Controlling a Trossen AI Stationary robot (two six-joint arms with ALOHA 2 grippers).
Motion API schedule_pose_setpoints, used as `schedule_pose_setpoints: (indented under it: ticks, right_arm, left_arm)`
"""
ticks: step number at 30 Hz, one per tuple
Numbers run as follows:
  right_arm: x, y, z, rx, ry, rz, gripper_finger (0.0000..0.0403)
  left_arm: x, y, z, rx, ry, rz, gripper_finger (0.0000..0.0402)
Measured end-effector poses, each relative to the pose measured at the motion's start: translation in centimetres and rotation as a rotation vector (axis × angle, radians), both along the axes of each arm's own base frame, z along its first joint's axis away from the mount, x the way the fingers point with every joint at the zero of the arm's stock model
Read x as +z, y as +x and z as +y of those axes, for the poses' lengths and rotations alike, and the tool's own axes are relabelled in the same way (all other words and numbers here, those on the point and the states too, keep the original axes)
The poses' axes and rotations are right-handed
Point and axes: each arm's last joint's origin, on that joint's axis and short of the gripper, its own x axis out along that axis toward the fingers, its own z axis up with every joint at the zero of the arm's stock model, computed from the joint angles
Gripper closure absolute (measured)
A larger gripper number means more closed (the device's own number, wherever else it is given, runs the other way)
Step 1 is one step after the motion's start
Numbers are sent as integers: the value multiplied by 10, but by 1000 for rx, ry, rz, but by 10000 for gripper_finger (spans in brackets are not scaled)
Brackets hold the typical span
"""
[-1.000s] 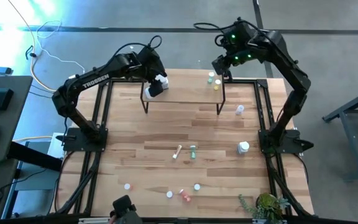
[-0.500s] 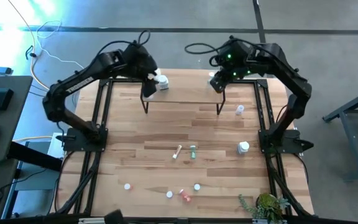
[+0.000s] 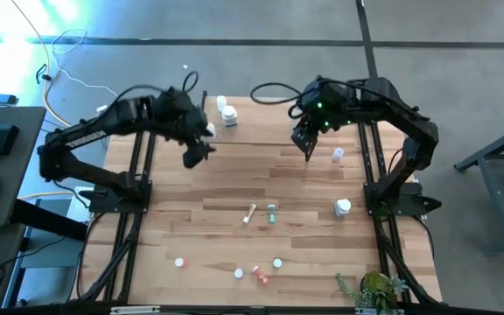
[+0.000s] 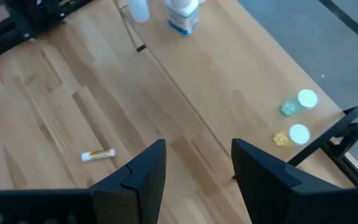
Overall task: Pick and place medicine bottles onto shelf by color
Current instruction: Put the top blue pill bottle on the shelf
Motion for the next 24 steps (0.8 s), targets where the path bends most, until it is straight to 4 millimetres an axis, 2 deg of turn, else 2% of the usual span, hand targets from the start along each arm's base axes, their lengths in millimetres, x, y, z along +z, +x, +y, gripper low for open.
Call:
schedule_pose_setpoints:
  ticks: [3, 9, 17, 20, 24]
  right_arm:
    - [-12, 3, 10, 0, -9, 50, 229]
    - [-57, -3, 22, -51, 18, 182, 229]
    - [-100, -18, 43, -107, 189, 71, 229]
    - [-118, -17, 50, -145, 270, 26, 229]
    - [-142, -8, 61, -111, 353, 4, 229]
  left_arm:
    - [-19, -2, -11, 31, -50, -44, 163]
    - [-43, -4, -30, 74, -107, -98, 163]
    - [-57, -1, -58, 163, -80, -73, 163]
    - [-60, 1, -69, 185, -75, -68, 163]
    - [-62, 2, -83, 206, -80, -75, 163]
